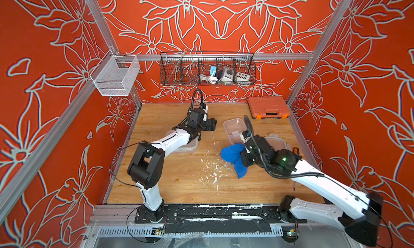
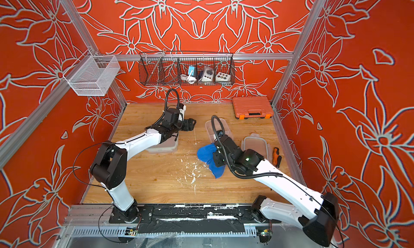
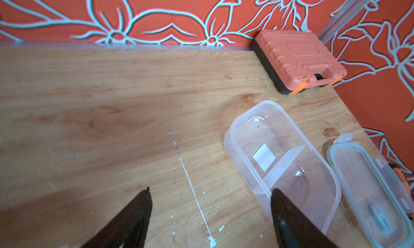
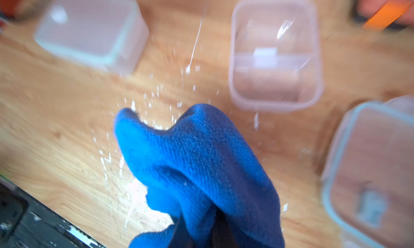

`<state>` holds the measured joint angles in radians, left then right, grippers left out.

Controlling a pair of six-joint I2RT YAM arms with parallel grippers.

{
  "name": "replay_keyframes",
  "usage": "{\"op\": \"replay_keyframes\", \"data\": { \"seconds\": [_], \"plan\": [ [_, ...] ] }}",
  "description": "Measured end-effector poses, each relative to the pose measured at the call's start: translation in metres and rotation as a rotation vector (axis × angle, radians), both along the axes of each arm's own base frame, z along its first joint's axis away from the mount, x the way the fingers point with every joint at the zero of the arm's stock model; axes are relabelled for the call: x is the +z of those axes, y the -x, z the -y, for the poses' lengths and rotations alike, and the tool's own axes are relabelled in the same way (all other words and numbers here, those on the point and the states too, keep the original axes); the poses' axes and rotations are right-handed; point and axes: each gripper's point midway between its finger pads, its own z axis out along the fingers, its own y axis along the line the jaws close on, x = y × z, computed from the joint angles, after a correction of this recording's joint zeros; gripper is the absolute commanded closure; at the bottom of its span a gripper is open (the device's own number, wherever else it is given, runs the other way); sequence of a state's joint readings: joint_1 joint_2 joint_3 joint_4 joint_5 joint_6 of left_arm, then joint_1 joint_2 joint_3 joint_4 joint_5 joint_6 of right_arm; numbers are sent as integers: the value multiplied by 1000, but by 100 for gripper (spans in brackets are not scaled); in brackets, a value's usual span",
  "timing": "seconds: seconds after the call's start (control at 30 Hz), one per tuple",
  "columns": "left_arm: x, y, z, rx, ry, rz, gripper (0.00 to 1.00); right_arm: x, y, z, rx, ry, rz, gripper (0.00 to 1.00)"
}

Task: Wipe the insides of the lunch boxes
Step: Pick up the lunch box from the center of the board.

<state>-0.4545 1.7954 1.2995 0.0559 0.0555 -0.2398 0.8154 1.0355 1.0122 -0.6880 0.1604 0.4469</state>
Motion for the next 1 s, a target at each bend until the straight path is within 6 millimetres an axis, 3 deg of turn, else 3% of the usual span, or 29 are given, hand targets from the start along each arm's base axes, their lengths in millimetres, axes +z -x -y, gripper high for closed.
{"op": "replay_keyframes", "data": {
  "seconds": [0.07, 0.17, 0.27, 0.43, 0.53, 0.63, 0.83, 1.0],
  "plan": [
    [7, -7, 19, -46, -29, 25, 18, 19, -8, 13, -32, 0, 45, 100],
    [7, -23, 52, -110, -98, 39, 20, 29, -21, 35, -90, 26, 66, 100],
    [-15, -35, 76, -149, -170, 11, 21, 27, -33, 55, -144, 56, 68, 100],
    [-76, -22, 66, -166, -264, -116, 22, 32, -57, 61, -167, 93, 65, 100],
    [-92, -19, 59, -170, -300, -150, 22, 25, -74, 57, -165, 104, 49, 100],
    [-93, -22, 58, -171, -318, -146, 22, 15, -82, 60, -175, 120, 23, 100],
    [-86, -27, 60, -171, -323, -119, 24, 18, -87, 81, -227, 116, 28, 100],
    [-82, -32, 61, -170, -331, -100, 24, 8, -81, 95, -258, 113, 5, 100]
  ]
}}
